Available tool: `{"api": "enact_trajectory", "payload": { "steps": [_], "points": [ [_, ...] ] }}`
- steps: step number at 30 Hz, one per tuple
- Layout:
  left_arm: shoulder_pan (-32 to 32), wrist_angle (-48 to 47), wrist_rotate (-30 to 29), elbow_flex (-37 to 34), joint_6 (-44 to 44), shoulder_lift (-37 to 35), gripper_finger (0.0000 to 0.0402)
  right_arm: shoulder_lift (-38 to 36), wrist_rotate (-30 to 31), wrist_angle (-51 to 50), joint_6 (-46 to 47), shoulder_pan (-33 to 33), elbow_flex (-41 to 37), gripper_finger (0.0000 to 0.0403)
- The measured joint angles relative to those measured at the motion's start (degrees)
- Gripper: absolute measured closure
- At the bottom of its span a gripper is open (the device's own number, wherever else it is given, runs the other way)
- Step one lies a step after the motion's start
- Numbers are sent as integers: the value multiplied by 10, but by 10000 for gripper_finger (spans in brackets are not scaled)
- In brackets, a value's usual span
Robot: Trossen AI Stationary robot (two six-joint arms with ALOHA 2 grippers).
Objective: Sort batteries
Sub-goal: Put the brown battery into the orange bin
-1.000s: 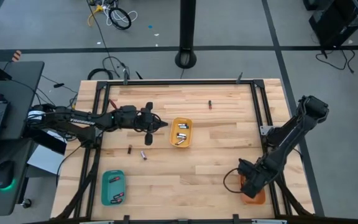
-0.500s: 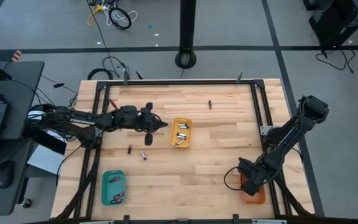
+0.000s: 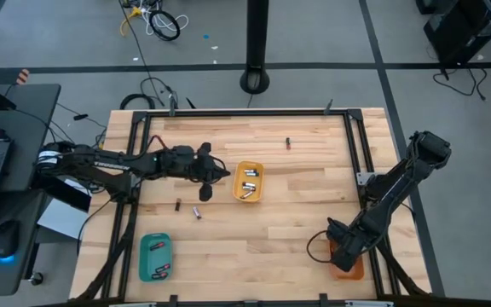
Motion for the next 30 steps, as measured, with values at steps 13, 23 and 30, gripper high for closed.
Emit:
{"api": "enact_trajectory", "payload": {
  "steps": [13, 23, 30],
  "points": [
    [-116, -469, -121, 160, -311, 0, 397, -1, 121, -172, -265, -101, 78, 348],
    [-213, -676, -79, 169, -676, 0, 398, -1, 171, -96, -596, -304, 67, 392],
    [-240, -674, -100, 168, -719, 0, 397, -1, 159, -159, -615, -316, 50, 390]
  ]
}}
